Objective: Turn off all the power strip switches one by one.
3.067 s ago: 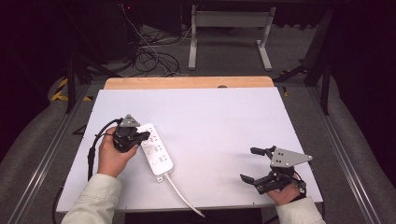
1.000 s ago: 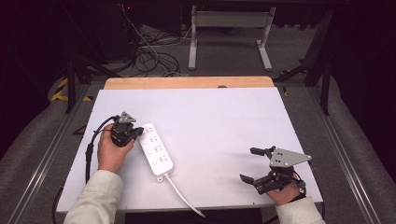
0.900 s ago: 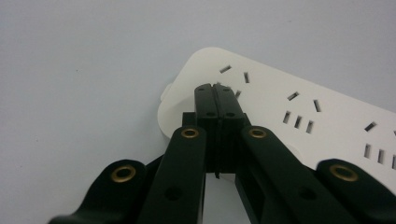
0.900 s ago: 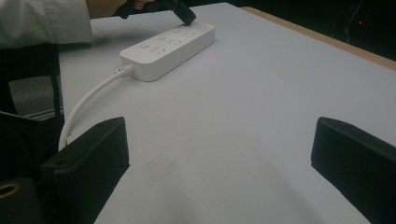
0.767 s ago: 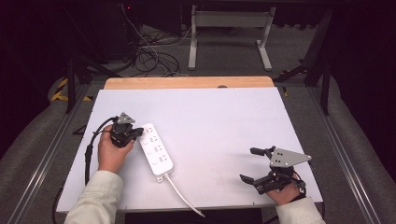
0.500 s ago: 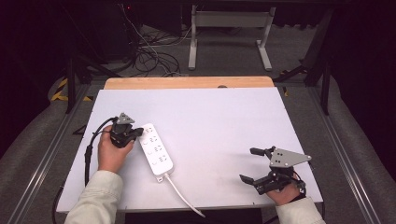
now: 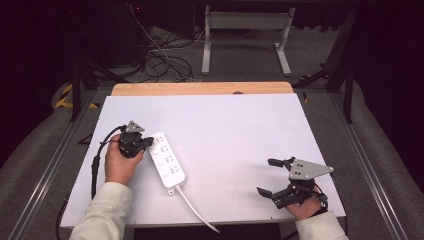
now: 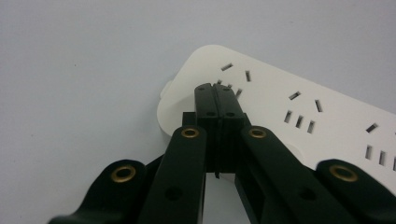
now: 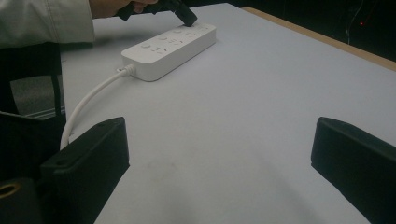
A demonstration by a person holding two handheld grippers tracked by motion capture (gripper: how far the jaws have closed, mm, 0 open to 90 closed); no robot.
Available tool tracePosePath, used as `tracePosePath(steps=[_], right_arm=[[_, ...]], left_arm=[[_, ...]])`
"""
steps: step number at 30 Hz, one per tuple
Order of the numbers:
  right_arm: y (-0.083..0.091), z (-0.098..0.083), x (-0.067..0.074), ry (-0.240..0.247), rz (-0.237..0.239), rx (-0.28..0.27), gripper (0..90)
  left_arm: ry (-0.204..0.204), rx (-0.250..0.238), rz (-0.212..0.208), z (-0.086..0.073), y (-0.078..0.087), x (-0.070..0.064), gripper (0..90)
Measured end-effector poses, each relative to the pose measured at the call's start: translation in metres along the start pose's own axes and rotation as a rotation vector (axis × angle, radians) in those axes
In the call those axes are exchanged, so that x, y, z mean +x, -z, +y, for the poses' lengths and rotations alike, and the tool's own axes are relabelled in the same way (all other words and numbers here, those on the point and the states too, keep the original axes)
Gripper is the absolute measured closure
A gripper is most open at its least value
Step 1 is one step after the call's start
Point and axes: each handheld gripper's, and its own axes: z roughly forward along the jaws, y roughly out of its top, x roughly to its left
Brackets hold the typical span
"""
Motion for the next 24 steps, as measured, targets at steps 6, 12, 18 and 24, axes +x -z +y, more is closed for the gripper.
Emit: tracePosePath(steps=[6, 12, 18, 24], right_arm=[[0.001, 0.000, -0.001, -0.003, -0.003, -0.005, 4.6], [0.001, 0.000, -0.001, -0.004, -0.002, -0.003, 4.6], [0.001, 0.000, -0.002, -0.005, -0.002, -0.004, 4.6], [0.002, 0.000, -0.001, -0.005, -0.008, -0.007, 4.6]], left_arm=[[0.010, -0.038, 0.013, 0.008, 0.016, -0.009, 90.0], [0.016, -0.085, -0.028, 0.015, 0.036, -0.017, 90.0], [0.040, -0.179, -0.101, 0.015, 0.063, -0.028, 56.0], [-0.004, -0.294, -0.131, -0.002, 0.094, -0.040, 39.4]])
